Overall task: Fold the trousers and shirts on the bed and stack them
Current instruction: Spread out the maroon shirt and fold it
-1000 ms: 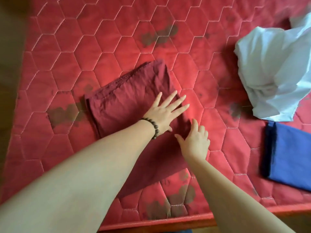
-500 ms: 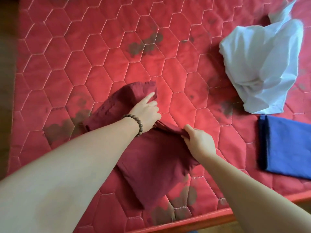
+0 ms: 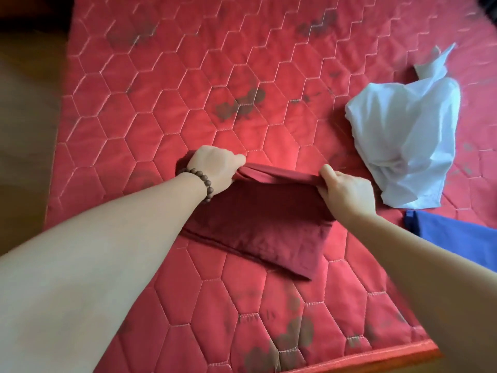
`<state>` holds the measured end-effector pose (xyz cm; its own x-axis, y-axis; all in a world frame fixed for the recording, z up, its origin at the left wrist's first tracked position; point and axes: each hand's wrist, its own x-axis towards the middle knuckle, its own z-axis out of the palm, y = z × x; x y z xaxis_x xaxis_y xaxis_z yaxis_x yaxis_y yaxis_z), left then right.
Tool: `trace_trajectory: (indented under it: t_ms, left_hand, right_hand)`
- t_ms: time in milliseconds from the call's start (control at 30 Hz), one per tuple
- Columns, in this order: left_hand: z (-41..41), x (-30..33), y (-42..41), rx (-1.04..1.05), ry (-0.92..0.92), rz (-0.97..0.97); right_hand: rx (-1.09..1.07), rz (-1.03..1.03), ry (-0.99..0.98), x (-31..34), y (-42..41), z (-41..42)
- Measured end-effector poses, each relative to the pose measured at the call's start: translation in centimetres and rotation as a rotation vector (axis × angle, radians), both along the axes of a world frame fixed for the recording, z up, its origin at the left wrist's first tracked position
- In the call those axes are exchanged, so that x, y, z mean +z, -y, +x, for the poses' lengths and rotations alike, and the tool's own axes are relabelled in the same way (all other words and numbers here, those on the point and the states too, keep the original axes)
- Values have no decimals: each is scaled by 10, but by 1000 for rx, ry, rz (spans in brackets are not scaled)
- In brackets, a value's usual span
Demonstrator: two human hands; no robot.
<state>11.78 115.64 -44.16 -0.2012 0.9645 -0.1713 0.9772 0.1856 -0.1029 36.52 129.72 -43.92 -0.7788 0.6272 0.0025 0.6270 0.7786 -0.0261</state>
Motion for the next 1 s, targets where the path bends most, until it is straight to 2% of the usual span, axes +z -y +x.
trace_trajectory:
  t_ms: [100, 233, 333, 500, 600, 667, 700, 867, 1000]
  left_hand:
    - [-14, 52, -15, 28, -38, 119]
    - [-27, 113, -22, 11, -65, 373]
    - [-29, 126, -12, -24, -125, 455]
    - [-20, 61, 33, -113, -87, 318]
    - [0, 3, 67, -79, -24, 40]
    - [19, -32, 93, -10, 29, -165]
    - [27, -40, 102, 17, 41, -208]
    - [55, -53, 154, 94, 53, -204]
    - [53, -41, 186, 233, -45, 18]
  right_hand:
    - [4, 76, -74, 45, -20, -18]
    - [55, 195, -263, 97, -35, -37]
    - [120, 247, -309, 112, -33, -39]
    - [289, 186, -214, 62, -9, -18]
    - [323, 70, -2, 5, 21, 2]
    - [261, -54, 230, -31, 46, 16]
    - [213, -116, 306, -43, 55, 23]
    - [192, -238, 376, -64, 108, 46]
    - [285, -340, 351, -61, 156, 45]
